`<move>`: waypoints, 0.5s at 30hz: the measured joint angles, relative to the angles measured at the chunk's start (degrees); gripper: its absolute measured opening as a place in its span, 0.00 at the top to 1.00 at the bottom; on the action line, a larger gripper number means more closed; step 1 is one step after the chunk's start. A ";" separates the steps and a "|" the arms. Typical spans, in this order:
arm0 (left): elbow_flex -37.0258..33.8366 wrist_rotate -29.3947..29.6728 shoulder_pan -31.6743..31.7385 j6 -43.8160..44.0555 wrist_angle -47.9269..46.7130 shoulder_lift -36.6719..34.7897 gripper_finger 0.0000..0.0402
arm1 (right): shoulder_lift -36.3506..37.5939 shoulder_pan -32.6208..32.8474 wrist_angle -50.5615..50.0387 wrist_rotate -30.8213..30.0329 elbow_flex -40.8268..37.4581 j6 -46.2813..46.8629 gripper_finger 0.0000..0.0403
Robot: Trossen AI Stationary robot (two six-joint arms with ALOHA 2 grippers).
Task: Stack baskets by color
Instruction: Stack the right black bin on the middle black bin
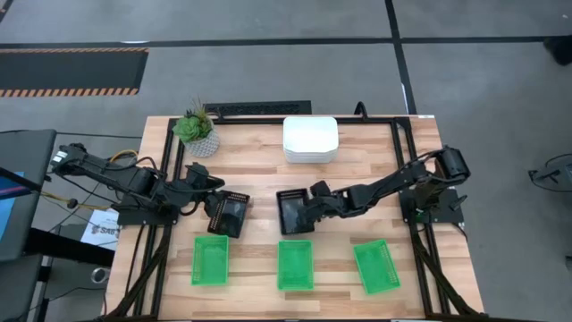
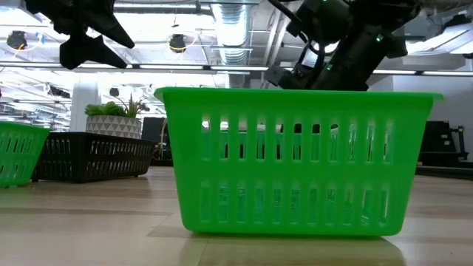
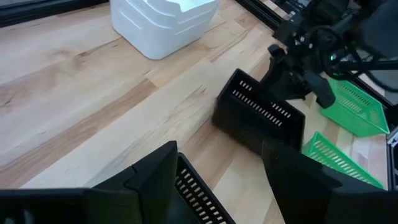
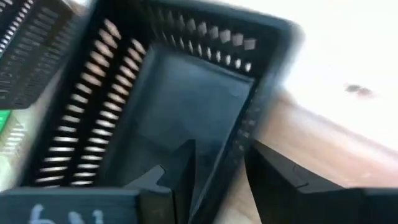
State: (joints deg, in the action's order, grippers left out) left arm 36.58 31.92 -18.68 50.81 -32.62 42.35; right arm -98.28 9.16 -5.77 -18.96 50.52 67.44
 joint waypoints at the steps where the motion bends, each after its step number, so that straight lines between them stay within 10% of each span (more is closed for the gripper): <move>1: 0.00 0.02 0.00 -0.17 0.04 -0.02 0.44 | 0.79 -0.27 -1.06 0.00 0.00 -0.66 0.61; 15: 0.00 0.00 0.02 -0.18 -0.46 0.00 0.44 | 12.39 -11.34 -13.75 0.79 -0.03 -21.60 0.69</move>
State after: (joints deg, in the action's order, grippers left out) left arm 36.58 31.92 -18.65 50.63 -33.08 42.35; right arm -85.89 -2.18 -19.52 -18.17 50.49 45.84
